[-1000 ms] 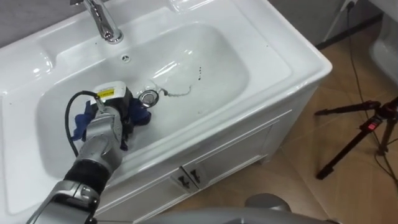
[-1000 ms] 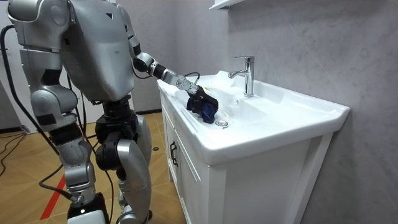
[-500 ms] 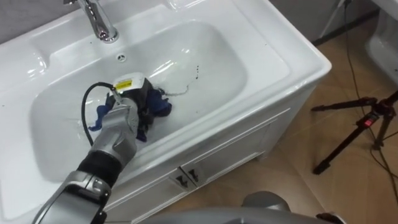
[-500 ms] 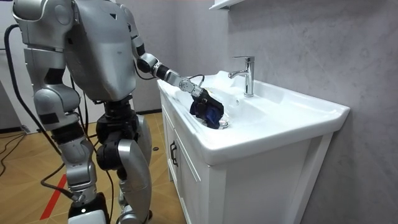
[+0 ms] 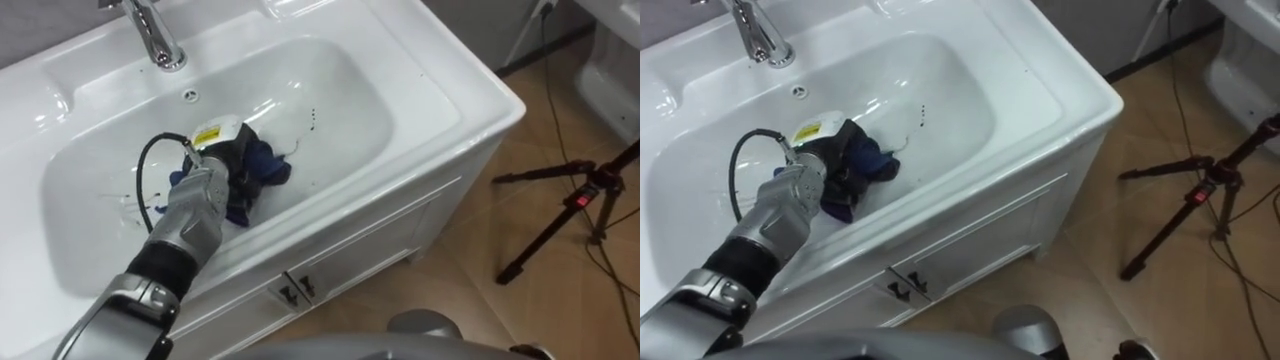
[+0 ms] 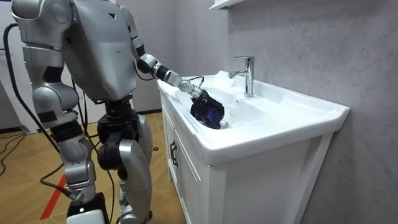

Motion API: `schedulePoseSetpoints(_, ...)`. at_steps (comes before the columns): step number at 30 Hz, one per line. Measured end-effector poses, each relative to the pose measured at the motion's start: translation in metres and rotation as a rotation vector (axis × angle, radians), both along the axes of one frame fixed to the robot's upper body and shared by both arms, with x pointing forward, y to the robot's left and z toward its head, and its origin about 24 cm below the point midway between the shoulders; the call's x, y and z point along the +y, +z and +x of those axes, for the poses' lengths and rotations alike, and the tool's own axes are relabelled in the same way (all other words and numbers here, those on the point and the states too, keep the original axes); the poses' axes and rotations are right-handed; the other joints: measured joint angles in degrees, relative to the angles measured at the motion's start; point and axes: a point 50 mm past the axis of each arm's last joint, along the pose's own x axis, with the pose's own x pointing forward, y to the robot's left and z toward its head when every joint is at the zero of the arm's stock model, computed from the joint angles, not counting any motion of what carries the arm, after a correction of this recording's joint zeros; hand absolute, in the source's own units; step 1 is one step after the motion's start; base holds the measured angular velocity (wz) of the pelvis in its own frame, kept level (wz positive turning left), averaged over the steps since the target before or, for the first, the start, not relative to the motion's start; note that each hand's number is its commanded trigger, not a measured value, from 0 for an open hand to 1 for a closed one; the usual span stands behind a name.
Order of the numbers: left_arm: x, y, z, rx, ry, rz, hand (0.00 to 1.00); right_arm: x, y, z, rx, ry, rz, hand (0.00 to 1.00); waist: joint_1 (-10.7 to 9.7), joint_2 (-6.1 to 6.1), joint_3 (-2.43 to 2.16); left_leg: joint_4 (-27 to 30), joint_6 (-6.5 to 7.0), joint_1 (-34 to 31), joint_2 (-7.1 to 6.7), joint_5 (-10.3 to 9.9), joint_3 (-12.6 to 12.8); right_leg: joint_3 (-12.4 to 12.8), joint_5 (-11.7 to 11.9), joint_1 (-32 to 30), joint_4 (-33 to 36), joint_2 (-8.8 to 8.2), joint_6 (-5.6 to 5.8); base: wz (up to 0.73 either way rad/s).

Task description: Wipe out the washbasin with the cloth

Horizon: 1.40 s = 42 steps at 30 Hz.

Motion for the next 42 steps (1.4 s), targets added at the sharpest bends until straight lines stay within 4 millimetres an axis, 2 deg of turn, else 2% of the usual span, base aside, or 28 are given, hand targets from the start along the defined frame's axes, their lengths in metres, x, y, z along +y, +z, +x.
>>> schedulePoseSetpoints(3,0.005,-0.004,-0.004,0.007,0.018,-0.006,1.00,0.001,0.001,0.007,-0.036,-0.001,0.006,0.00,0.9,0.30,-0.24,-0.1,0.00,0.0,0.01,0.0,0.3,0.0,0.0,0.1,0.0,-0.02,-0.05,-0.03)
schedulePoseSetpoints(5,0.010,-0.009,-0.010,0.021,0.042,-0.003,1.00,0.000,0.002,0.012,-0.054,-0.001,0.003,0.00,1.2,0.74,-0.77,-0.1,0.00,0.1,0.01,0.0,0.3,-0.1,0.0,0.0,0.0,-0.02,-0.05,0.04)
schedulePoseSetpoints(7,0.014,-0.013,-0.013,0.030,0.056,0.007,1.00,0.000,0.003,0.014,-0.062,-0.009,0.002,0.00,1.5,1.04,-0.94,0.0,0.00,0.2,0.01,0.0,0.3,-0.2,0.0,0.5,0.1,-0.06,-0.05,0.00)
schedulePoseSetpoints(14,0.027,-0.016,-0.021,0.032,0.085,0.061,1.00,-0.001,0.003,0.014,-0.064,-0.017,0.002,0.00,4.1,1.04,-0.90,0.0,0.00,0.6,0.08,0.0,0.3,-0.1,-0.1,0.7,0.6,0.00,-0.09,0.01)
schedulePoseSetpoints(19,0.043,-0.021,-0.031,0.025,0.155,0.088,1.00,-0.002,0.002,0.006,-0.036,-0.026,-0.005,0.00,4.3,0.93,-0.85,-0.4,-0.01,1.2,0.17,0.0,0.4,0.1,-0.1,0.9,0.7,0.26,-0.12,-0.01)
schedulePoseSetpoints(23,0.054,-0.022,-0.039,-0.001,0.193,0.134,1.00,-0.005,0.002,-0.002,-0.013,-0.026,-0.030,0.00,5.3,0.92,-0.84,-0.9,-0.02,1.4,0.26,0.0,1.0,0.1,-0.1,0.8,1.1,0.34,-0.29,-0.09)
schedulePoseSetpoints(30,0.063,-0.019,-0.041,-0.025,0.204,0.188,1.00,-0.008,0.003,-0.001,-0.019,-0.044,-0.042,0.00,6.0,0.98,-0.88,-1.2,-0.05,1.5,0.36,0.0,1.1,0.8,0.0,0.8,0.7,0.74,-0.33,-0.01)
schedulePoseSetpoints(35,0.069,-0.018,-0.042,-0.023,0.220,0.193,1.00,-0.013,0.005,-0.001,-0.032,-0.072,-0.058,0.00,7.2,2.24,-1.34,-1.3,-0.14,1.5,0.60,-0.1,1.2,0.9,0.4,0.9,0.0,1.02,-0.54,-0.06)
schedulePoseSetpoints(38,0.077,-0.018,-0.044,-0.016,0.254,0.192,1.00,-0.013,0.005,0.000,-0.043,-0.068,-0.060,0.00,7.2,2.87,-1.27,-1.2,-0.14,1.6,0.60,-0.1,1.2,0.9,0.5,1.3,-0.6,0.97,-0.53,0.00)
schedulePoseSetpoints(42,0.084,-0.018,-0.045,-0.010,0.265,0.201,1.00,-0.013,0.005,0.002,-0.065,-0.065,-0.068,0.00,7.2,3.01,-1.18,-1.0,-0.14,2.1,0.61,0.0,1.1,1.0,0.5,1.7,-1.0,0.91,-0.49,0.00)
